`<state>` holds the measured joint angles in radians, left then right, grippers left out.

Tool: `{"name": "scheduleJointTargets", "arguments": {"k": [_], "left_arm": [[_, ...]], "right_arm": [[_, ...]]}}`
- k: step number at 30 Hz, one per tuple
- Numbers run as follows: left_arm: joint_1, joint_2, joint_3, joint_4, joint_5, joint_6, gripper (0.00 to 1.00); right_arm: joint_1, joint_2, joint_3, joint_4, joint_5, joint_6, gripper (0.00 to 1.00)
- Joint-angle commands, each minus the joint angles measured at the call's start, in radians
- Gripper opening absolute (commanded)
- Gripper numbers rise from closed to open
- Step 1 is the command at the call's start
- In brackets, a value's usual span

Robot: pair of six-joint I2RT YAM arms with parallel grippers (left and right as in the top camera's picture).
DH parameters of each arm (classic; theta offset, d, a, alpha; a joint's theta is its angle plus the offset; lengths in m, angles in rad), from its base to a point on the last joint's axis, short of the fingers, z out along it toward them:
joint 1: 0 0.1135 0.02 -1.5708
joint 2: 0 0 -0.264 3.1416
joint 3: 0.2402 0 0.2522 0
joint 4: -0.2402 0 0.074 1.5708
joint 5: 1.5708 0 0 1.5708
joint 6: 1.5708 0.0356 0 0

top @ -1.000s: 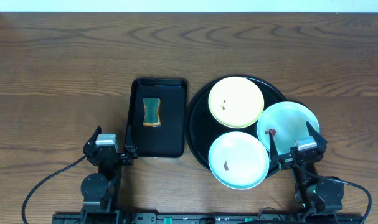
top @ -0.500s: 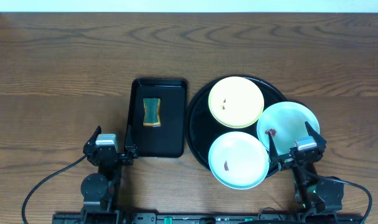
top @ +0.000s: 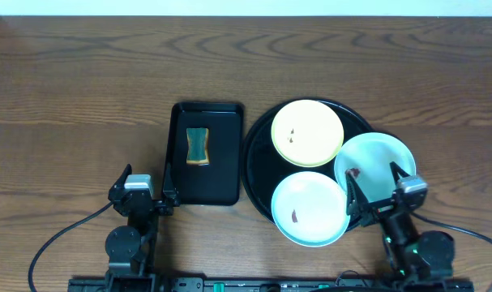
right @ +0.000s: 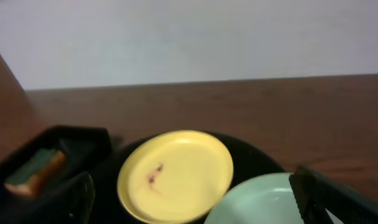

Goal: Clean dirty plates on tray and stack at the side

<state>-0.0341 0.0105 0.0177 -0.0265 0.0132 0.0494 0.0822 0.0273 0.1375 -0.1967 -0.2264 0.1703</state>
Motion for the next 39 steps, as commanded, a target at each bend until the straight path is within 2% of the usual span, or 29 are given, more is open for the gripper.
{"name": "scheduleJointTargets", "arguments": {"k": [1, 6, 12, 15, 19, 23, 29, 30, 31, 34, 39], "left_arm": [[0.005, -0.006, -0.014, -0.045, -0.012, -0.009, 0.83], [0.005, -0.006, -0.009, -0.044, 0.067, -0.01, 0.83], [0.005, 0.008, 0.063, -0.049, 0.127, -0.169, 0.83], [0.005, 0.06, 0.171, -0.098, 0.181, -0.206, 0.83], [0.005, 0.23, 0.424, -0.273, 0.19, -0.204, 0.83], [0.005, 0.481, 0.737, -0.513, 0.253, -0.16, 0.83], [0.004, 1.025, 1.332, -1.208, 0.29, -0.083, 0.83], [0.004, 1.103, 1.402, -1.284, 0.29, -0.084, 0.98], [0.004, 1.175, 1.46, -1.347, 0.29, -0.084, 0.98], [0.004, 1.352, 1.55, -1.425, 0.29, -0.084, 0.98], [0.004, 1.547, 1.551, -1.427, 0.335, -0.083, 0.98]], "right_arm": [[-0.01, 0.052, 0.179, -0.045, 0.04, 0.046, 0.99], [-0.01, 0.286, 0.452, -0.196, 0.058, 0.015, 0.99], [-0.01, 0.746, 0.855, -0.543, 0.034, -0.068, 0.99], [-0.009, 0.957, 1.057, -0.736, 0.034, -0.067, 0.99], [-0.009, 1.182, 1.255, -0.902, 0.031, -0.067, 0.99], [-0.009, 1.287, 1.283, -0.897, -0.007, -0.063, 0.99], [-0.009, 1.375, 1.283, -0.895, -0.01, -0.064, 0.99], [-0.009, 1.384, 1.283, -0.891, -0.01, -0.065, 0.99], [-0.009, 1.393, 1.283, -0.888, -0.01, -0.068, 0.99], [-0.009, 1.424, 1.281, -0.888, -0.008, -0.067, 0.99], [-0.009, 1.495, 1.271, -0.886, 0.05, -0.067, 0.78]]}}
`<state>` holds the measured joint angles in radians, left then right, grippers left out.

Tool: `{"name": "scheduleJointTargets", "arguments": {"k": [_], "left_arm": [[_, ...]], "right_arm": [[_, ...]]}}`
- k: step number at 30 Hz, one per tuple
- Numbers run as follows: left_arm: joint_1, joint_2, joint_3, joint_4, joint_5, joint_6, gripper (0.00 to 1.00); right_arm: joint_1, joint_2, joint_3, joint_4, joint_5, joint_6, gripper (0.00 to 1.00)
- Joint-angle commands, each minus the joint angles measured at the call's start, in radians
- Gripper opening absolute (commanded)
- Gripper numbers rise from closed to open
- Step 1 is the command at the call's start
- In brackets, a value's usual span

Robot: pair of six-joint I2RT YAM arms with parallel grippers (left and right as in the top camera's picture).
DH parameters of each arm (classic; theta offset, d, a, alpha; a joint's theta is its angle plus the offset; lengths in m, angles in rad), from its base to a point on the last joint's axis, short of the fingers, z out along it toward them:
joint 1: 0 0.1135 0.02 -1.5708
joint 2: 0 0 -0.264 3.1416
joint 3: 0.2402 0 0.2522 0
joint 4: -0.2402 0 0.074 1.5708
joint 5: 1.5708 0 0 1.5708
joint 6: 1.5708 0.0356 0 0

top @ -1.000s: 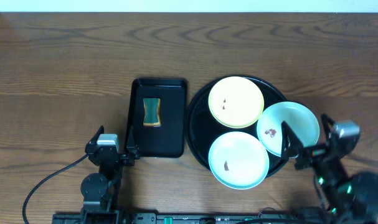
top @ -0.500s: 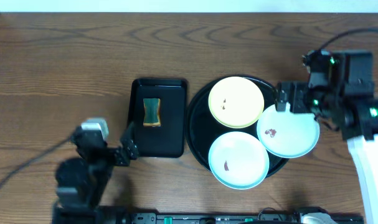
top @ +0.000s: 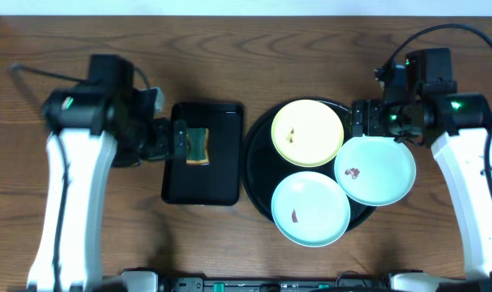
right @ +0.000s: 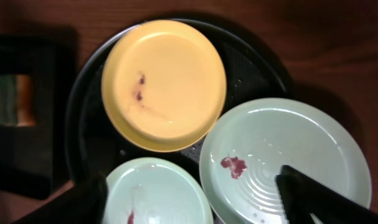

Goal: Clean dirty plates on tray and stack at the side

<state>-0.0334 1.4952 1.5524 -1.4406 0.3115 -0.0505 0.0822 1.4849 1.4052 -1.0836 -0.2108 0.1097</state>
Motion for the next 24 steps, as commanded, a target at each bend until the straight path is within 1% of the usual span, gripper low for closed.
{"name": "scheduleJointTargets", "arguments": {"k": [1, 2, 3, 5, 7, 8, 9, 11, 13, 17, 19, 21, 22, 24], "left_arm": [[0.003, 0.089, 0.017, -0.011, 0.036, 0.017, 0.91], [0.003, 0.111, 0.017, -0.005, 0.035, 0.017, 0.89], [0.003, 0.131, 0.016, 0.011, 0.035, 0.016, 0.86], [0.003, 0.147, 0.016, 0.052, 0.024, 0.008, 0.85], [0.003, 0.146, 0.016, 0.098, -0.07, -0.068, 0.85], [0.001, 0.142, 0.016, 0.119, -0.136, -0.114, 0.85], [-0.001, 0.137, 0.016, 0.137, -0.206, -0.164, 0.86], [-0.007, 0.129, 0.016, 0.153, -0.274, -0.221, 0.86], [-0.019, 0.126, 0.015, 0.172, -0.281, -0.229, 0.87], [-0.042, 0.126, 0.014, 0.227, -0.278, -0.221, 0.98], [-0.044, 0.127, 0.011, 0.232, -0.274, -0.221, 0.99], [-0.044, 0.127, 0.006, 0.233, -0.271, -0.221, 0.76], [-0.044, 0.127, 0.004, 0.234, -0.271, -0.221, 0.68], [-0.044, 0.127, 0.0, 0.236, -0.271, -0.221, 0.65]], "right_arm": [[-0.009, 0.06, 0.002, 0.002, 0.05, -0.006, 0.73], [-0.009, 0.08, 0.002, 0.006, 0.05, -0.006, 0.7], [-0.008, 0.104, 0.002, 0.012, 0.048, -0.006, 0.65], [-0.005, 0.152, 0.002, 0.028, 0.049, -0.006, 0.59], [0.004, 0.206, 0.002, 0.053, 0.05, -0.006, 0.52], [0.008, 0.23, 0.002, 0.064, 0.05, -0.006, 0.5], [0.014, 0.254, 0.001, 0.077, 0.05, -0.006, 0.5], [0.029, 0.303, 0.001, 0.106, 0.074, -0.006, 0.52], [0.042, 0.346, 0.001, 0.134, 0.117, -0.006, 0.54], [0.056, 0.432, 0.001, 0.189, 0.158, -0.006, 0.55], [0.057, 0.472, 0.001, 0.211, 0.158, -0.006, 0.54], [0.057, 0.503, 0.001, 0.219, 0.158, -0.006, 0.54], [0.057, 0.516, 0.001, 0.221, 0.158, -0.006, 0.52], [0.056, 0.536, 0.001, 0.224, 0.158, -0.006, 0.5]]}}
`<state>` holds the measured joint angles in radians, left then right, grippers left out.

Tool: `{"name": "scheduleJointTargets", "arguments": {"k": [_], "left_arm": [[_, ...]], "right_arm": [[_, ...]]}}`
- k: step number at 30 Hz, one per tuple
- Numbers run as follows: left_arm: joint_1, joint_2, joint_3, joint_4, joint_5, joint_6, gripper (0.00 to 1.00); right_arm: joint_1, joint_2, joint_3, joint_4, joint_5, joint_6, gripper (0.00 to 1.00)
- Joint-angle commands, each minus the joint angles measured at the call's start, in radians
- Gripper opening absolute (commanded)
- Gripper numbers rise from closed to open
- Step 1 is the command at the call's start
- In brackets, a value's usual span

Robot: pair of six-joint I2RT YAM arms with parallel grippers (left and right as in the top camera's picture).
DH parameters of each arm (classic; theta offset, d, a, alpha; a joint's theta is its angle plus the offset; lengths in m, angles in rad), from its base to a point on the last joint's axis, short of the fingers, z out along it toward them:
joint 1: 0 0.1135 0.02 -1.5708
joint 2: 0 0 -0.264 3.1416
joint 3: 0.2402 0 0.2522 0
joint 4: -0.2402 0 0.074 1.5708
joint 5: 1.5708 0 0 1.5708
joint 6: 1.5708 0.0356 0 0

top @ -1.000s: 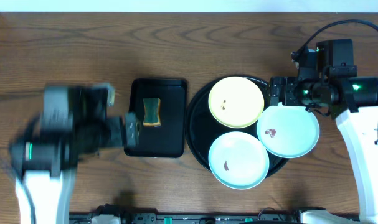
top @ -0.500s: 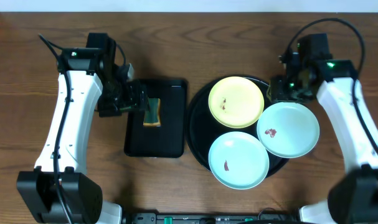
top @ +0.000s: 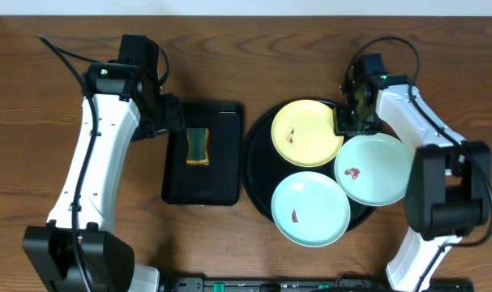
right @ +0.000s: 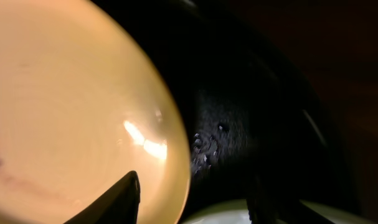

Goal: Clean dirty plates on tray and stack at the side

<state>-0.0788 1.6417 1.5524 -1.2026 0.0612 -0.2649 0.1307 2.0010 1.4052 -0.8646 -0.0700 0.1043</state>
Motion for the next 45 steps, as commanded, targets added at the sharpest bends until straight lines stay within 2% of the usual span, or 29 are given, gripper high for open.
{"name": "scheduleJointTargets", "arguments": {"k": [1, 3, 4, 17, 29, 37, 45], "left_arm": [[0.002, -0.018, 0.0, -0.002, -0.021, -0.007, 0.64], [0.001, -0.014, 0.0, 0.002, -0.021, -0.007, 0.64], [0.001, -0.011, 0.0, 0.002, -0.021, -0.007, 0.64], [0.001, 0.003, -0.013, 0.008, -0.021, -0.011, 0.64], [0.001, 0.003, -0.013, 0.008, -0.021, -0.011, 0.64], [0.001, 0.003, -0.014, 0.008, -0.021, -0.01, 0.64], [0.001, 0.003, -0.014, 0.008, -0.021, -0.01, 0.64]], "right_arm": [[0.008, 0.032, 0.001, 0.01, 0.017, -0.001, 0.43], [0.008, 0.046, 0.001, 0.018, 0.017, -0.001, 0.3], [0.008, 0.051, 0.001, 0.023, 0.016, -0.001, 0.27], [0.008, 0.058, 0.001, 0.079, 0.017, -0.001, 0.27], [0.008, 0.052, 0.069, -0.015, 0.017, -0.013, 0.29], [0.009, 0.052, 0.064, -0.035, 0.013, -0.012, 0.22], [0.019, 0.053, 0.019, 0.005, 0.013, -0.012, 0.2]]}}
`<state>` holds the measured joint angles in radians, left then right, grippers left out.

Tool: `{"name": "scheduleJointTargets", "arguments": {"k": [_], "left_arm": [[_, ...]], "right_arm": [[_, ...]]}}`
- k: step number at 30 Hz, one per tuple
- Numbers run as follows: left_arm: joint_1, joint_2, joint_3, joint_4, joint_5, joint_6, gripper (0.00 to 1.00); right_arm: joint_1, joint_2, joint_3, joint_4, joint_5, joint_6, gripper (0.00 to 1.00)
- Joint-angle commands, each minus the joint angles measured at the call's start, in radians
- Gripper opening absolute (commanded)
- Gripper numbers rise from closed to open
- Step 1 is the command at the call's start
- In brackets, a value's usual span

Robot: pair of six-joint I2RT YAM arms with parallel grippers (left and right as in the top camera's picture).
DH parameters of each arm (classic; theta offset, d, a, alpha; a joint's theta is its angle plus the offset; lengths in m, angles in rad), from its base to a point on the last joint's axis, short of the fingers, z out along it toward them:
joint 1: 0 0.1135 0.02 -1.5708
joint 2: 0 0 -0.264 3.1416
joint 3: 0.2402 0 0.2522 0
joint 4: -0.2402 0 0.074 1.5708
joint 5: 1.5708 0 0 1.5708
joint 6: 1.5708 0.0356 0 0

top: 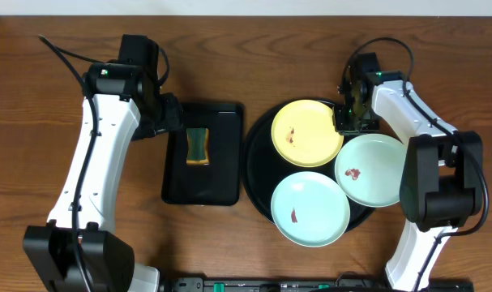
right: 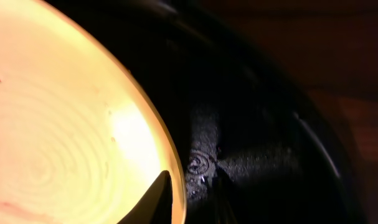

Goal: Clean dirty plates on tray and stack at the side

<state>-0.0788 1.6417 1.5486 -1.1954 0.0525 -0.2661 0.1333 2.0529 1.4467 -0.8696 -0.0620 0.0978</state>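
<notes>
Three dirty plates lie on the round black tray [top: 258, 174]: a yellow plate [top: 306, 132] at the back, a pale green plate [top: 375, 169] at the right, and a pale blue plate [top: 310, 208] in front. Each carries a reddish stain. My right gripper [top: 344, 120] is down at the yellow plate's right rim. In the right wrist view the gripper [right: 190, 196] has one finger on the yellow plate [right: 64, 124] and the other outside it, over the tray [right: 251, 124], pinching the rim. My left gripper [top: 169, 116] hangs open at the left edge of the rectangular tray, beside the sponge [top: 198, 146].
A black rectangular tray [top: 221, 191] holds the green and yellow sponge, left of the round tray. Brown wooden table [top: 440, 73] lies around both trays. The green plate overhangs the round tray's right edge.
My right gripper's fingers have drawn together on the yellow plate's right rim; before, they stood wide apart astride it. The left arm has not moved.
Both arms first sat folded at the table's front edge. Then the left was over the sponge tray's left edge and the right high above the plates. Then the right was low at the yellow plate's rim with jaws wide, and now it grips that rim.
</notes>
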Motion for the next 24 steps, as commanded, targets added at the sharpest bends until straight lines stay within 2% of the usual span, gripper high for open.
{"name": "scheduleJointTargets", "arguments": {"k": [1, 4, 9, 14, 24], "left_arm": [[0.001, 0.003, -0.01, 0.001, -0.012, -0.009, 0.63], [0.001, 0.003, -0.01, 0.001, -0.012, -0.009, 0.64], [0.001, 0.003, -0.014, 0.009, -0.012, -0.009, 0.63], [0.001, 0.003, -0.067, 0.062, -0.012, -0.009, 0.55], [-0.036, 0.004, -0.211, 0.246, 0.037, -0.003, 0.55]], "right_arm": [[0.017, 0.001, -0.027, 0.014, 0.005, -0.006, 0.15], [0.017, 0.001, -0.028, 0.018, 0.005, -0.006, 0.01], [0.017, 0.001, -0.028, 0.021, 0.005, -0.006, 0.01], [0.017, 0.001, -0.028, 0.024, 0.006, -0.006, 0.01], [0.018, 0.001, -0.028, 0.032, 0.006, -0.006, 0.01]]}}
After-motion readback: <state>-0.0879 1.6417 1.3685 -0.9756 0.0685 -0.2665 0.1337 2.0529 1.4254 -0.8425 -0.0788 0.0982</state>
